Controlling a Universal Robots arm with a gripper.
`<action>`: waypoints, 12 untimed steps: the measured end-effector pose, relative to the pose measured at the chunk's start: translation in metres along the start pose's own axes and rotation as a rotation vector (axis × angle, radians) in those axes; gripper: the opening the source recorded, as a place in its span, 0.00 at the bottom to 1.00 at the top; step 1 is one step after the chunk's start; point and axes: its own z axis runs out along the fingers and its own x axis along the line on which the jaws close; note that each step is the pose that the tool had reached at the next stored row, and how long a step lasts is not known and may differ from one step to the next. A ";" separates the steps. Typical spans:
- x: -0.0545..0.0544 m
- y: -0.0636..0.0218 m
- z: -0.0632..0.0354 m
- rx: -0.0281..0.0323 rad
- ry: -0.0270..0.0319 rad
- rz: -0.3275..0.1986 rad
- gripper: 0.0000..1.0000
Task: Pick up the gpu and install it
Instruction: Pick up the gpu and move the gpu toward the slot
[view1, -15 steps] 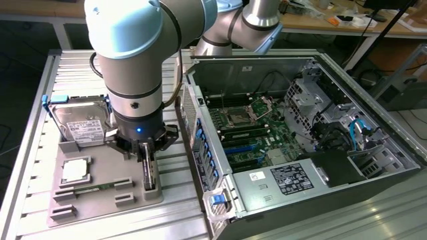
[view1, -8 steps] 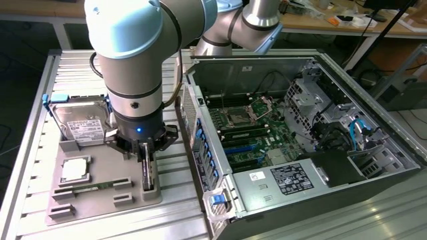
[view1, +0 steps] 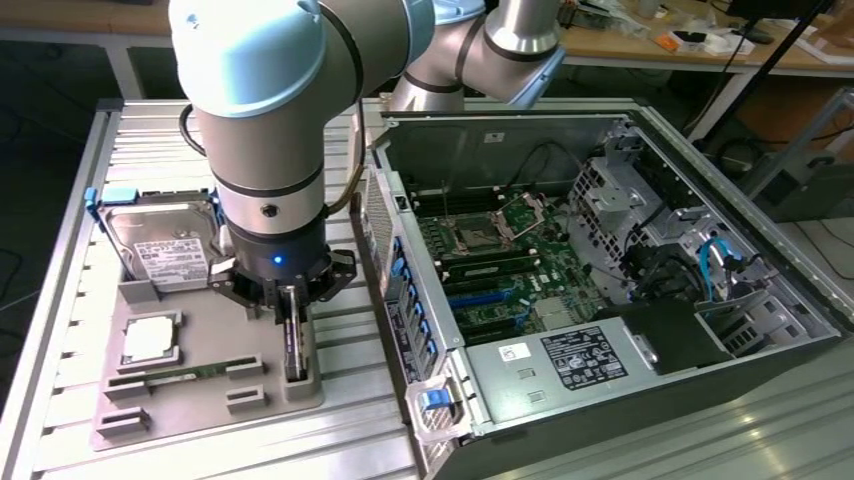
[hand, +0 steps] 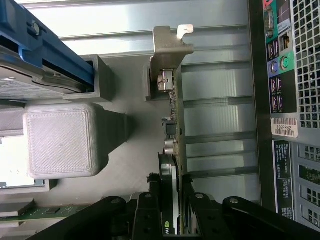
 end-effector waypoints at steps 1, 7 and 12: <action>0.000 0.0000 0.0000 0.0000 0.0000 0.000 0.27; 0.000 0.0000 0.0000 0.0000 -0.0001 0.000 0.27; 0.000 0.0000 0.0000 0.0000 0.0000 0.000 0.27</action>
